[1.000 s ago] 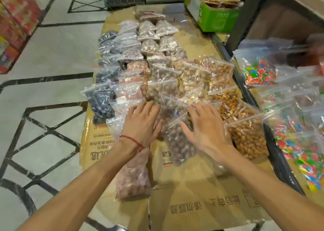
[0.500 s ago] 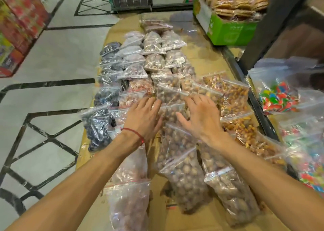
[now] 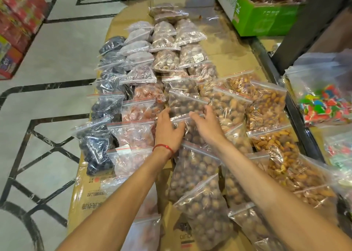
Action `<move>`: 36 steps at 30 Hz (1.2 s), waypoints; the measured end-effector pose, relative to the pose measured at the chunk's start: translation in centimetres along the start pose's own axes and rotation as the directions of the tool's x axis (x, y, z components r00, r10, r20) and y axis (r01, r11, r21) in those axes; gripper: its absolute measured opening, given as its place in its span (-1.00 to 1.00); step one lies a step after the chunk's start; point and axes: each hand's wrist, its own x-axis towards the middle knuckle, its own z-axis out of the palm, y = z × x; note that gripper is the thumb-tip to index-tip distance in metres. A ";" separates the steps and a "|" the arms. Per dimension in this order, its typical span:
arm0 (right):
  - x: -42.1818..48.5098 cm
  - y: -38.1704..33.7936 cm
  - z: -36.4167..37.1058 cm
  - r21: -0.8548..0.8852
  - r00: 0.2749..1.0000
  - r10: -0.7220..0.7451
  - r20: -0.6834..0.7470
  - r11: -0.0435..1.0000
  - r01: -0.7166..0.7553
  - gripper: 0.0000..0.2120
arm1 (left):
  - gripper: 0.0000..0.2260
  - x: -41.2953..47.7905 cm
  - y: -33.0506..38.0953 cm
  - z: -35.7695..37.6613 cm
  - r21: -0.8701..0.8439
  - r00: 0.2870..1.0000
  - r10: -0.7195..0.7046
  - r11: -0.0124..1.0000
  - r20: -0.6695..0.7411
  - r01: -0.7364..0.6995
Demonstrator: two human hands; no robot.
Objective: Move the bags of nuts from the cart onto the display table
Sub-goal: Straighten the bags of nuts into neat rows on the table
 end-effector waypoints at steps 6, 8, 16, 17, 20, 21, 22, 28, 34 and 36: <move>1.2 -0.7 -0.2 0.171 0.991 0.120 0.052 0.977 -0.127 -0.19 | -0.41 -0.6 0.4 0.8 0.011 0.998 -0.063 0.998 -0.010 0.063; 1.1 -0.7 -0.4 0.210 0.991 0.110 0.075 0.970 -0.123 -0.22 | -0.43 -0.4 0.4 0.5 -0.020 0.995 -0.096 0.995 -0.018 0.096; 0.2 -2.0 -1.1 0.244 0.991 -0.038 0.128 0.970 0.006 -0.34 | -0.39 -1.2 0.4 0.9 -0.097 0.993 -0.105 0.990 -0.053 0.099; 0.5 -1.9 -1.3 0.237 0.991 -0.035 0.131 0.971 0.003 -0.32 | -0.40 -1.1 0.3 0.8 -0.116 0.991 -0.120 0.987 -0.052 0.113; 1.1 -1.5 -1.1 0.194 0.987 -0.006 0.161 0.981 -0.026 -0.24 | -0.39 -0.6 0.0 0.9 -0.189 0.984 -0.180 0.966 -0.012 0.175; 1.3 -1.4 -0.9 0.171 0.987 0.009 0.160 0.985 -0.037 -0.23 | -0.33 -0.7 0.1 1.0 -0.197 0.981 -0.193 0.962 0.013 0.191; 1.4 -1.3 -0.8 0.152 0.988 0.017 0.152 0.987 -0.041 -0.23 | -0.28 -0.7 0.0 1.1 -0.189 0.979 -0.199 0.961 0.034 0.202; 1.2 -0.1 -1.1 0.187 0.982 -0.042 0.183 0.982 0.007 -0.28 | -0.21 -0.9 -1.4 1.4 -0.185 0.992 -0.114 0.975 0.062 0.124; 2.0 0.8 -0.7 0.224 0.982 0.038 0.185 0.971 -0.079 -0.32 | -0.09 -0.7 -1.6 2.6 -0.166 0.993 -0.108 0.979 0.055 0.116; 2.3 1.7 0.0 0.195 0.992 0.063 0.107 0.977 -0.083 -0.39 | -0.04 -0.1 -1.7 2.5 -0.108 0.993 -0.046 0.992 0.107 0.058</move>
